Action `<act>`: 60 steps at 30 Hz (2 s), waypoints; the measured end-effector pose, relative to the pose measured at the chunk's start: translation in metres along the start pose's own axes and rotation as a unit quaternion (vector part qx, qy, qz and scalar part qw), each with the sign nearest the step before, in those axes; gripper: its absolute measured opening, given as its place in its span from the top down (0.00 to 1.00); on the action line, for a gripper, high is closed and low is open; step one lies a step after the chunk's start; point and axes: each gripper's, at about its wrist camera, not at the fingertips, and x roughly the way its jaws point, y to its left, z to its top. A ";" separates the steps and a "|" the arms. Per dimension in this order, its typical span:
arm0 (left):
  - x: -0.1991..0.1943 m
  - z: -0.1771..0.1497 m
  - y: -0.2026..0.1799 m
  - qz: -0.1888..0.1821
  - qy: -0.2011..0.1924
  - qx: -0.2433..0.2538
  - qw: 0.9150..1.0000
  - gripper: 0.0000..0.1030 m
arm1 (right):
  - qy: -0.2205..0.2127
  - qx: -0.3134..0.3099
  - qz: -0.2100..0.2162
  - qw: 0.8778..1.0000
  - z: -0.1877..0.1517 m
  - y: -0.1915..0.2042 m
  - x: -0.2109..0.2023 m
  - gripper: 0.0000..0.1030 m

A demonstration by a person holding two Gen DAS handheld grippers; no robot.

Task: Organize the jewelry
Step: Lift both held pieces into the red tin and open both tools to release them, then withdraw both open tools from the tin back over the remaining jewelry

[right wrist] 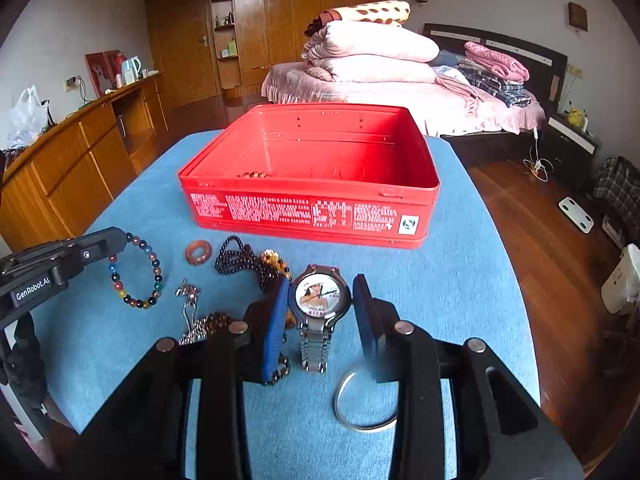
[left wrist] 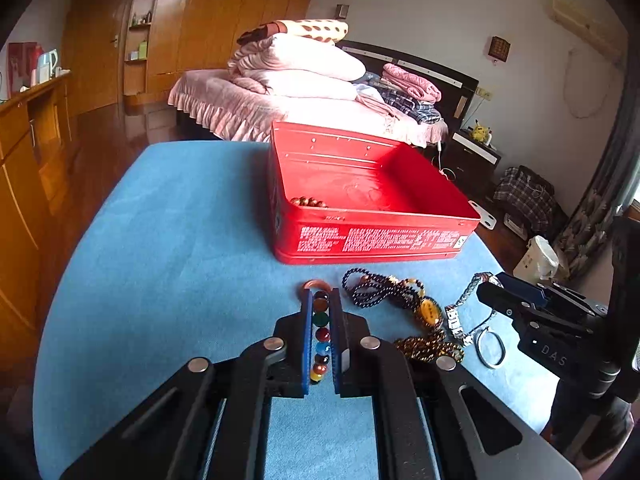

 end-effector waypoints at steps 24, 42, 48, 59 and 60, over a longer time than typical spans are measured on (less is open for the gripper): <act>0.024 0.105 -0.028 -0.019 -0.069 0.000 0.997 0.92 | -0.061 0.020 0.000 0.998 0.096 -0.020 0.013 0.70; 0.122 0.116 -0.021 0.012 0.017 -0.007 1.000 0.92 | 0.011 0.028 -0.011 0.999 0.118 -0.025 0.102 0.69; 0.129 0.115 -0.018 0.026 0.029 -0.010 0.999 0.67 | 0.013 0.031 -0.023 0.999 0.116 -0.027 0.105 0.55; 0.097 0.102 -0.020 0.046 0.008 -0.003 0.999 0.64 | 0.007 0.035 -0.018 0.999 0.101 -0.027 0.079 0.55; 0.092 0.098 -0.020 0.049 0.004 -0.003 0.999 0.63 | 0.004 0.035 -0.017 0.999 0.099 -0.028 0.075 0.55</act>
